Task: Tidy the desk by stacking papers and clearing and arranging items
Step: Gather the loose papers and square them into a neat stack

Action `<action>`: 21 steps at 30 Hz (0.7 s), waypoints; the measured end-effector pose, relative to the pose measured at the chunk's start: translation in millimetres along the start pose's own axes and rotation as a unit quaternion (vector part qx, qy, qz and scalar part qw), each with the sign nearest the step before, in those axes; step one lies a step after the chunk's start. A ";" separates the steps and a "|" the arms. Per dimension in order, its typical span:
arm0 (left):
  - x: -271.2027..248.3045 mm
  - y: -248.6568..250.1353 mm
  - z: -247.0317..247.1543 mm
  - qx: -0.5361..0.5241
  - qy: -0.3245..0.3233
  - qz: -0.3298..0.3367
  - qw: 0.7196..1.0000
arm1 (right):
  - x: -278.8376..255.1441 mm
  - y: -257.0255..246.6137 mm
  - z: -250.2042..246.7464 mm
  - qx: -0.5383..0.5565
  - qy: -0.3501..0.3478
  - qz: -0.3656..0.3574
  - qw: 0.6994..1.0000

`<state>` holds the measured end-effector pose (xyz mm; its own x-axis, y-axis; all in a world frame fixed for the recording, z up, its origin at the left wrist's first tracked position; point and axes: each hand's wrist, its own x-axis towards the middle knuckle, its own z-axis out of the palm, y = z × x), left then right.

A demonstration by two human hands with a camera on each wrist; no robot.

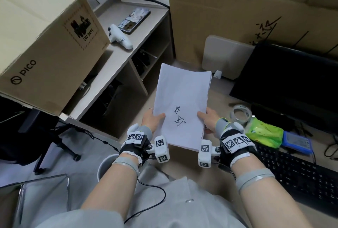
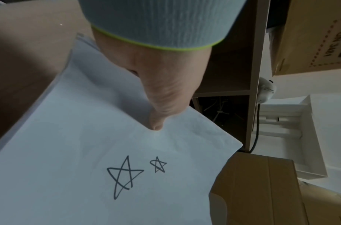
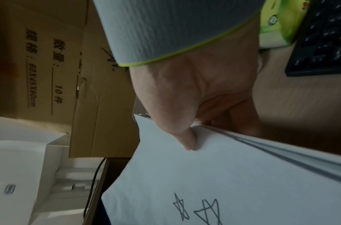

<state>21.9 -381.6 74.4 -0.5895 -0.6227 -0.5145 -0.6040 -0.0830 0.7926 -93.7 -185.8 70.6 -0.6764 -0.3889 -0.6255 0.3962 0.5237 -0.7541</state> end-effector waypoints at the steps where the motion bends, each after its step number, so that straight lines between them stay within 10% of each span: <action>1: 4.0 1.8 0.5 0.011 0.000 -0.006 1.000 | 3.6 1.3 0.4 0.003 -0.006 0.012 1.000; 21: 173.4 -7.6 -28.0 -0.130 -0.034 -0.209 0.969 | 200.5 -50.6 48.5 0.073 0.230 0.077 0.967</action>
<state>-60.7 -510.7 -11.6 -0.3621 -0.4404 -0.8215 -0.6477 -0.5149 0.5616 -219.3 -327.0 -26.4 -0.7939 0.0806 -0.6027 0.5746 0.4236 -0.7003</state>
